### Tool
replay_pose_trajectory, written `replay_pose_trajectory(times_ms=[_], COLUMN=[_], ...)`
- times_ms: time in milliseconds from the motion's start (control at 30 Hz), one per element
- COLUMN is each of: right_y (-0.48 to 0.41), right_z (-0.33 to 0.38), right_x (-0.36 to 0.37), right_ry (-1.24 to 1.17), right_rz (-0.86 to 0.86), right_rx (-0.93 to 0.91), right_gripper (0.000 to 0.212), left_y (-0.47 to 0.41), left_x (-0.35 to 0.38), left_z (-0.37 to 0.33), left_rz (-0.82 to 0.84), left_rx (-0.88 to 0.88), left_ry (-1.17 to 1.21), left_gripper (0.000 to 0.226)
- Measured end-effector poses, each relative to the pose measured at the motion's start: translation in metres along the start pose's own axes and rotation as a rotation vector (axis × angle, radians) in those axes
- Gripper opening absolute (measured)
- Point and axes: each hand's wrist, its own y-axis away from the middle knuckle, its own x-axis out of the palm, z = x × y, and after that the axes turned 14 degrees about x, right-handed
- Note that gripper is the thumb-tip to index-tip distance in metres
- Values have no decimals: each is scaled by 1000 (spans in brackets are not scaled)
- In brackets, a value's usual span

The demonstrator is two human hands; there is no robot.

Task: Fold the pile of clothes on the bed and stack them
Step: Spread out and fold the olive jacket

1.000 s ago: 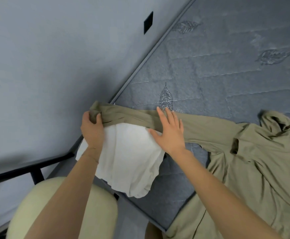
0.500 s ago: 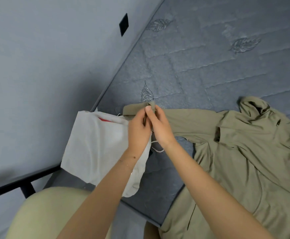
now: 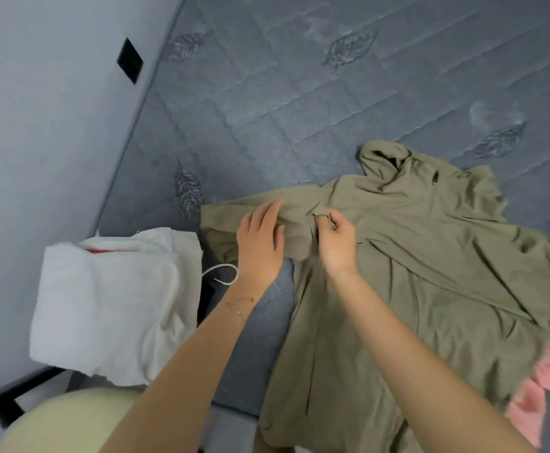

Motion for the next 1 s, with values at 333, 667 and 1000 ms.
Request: replay_pose_trajectory(times_ms=[333, 667, 1000], right_y=[-59, -97, -124], right_z=[-12, -32, -66], right_x=[-168, -295, -361], right_ry=[-133, -197, -115], right_rz=[-161, -262, -496], right_rx=[33, 39, 93], right_gripper=[33, 41, 37], left_y=[-35, -50, -58], left_x=[107, 188, 216], left_z=[-62, -153, -208], left_rz=[351, 392, 82], left_rx=[-52, 23, 257], left_ry=[-70, -85, -103], left_gripper=[34, 20, 12])
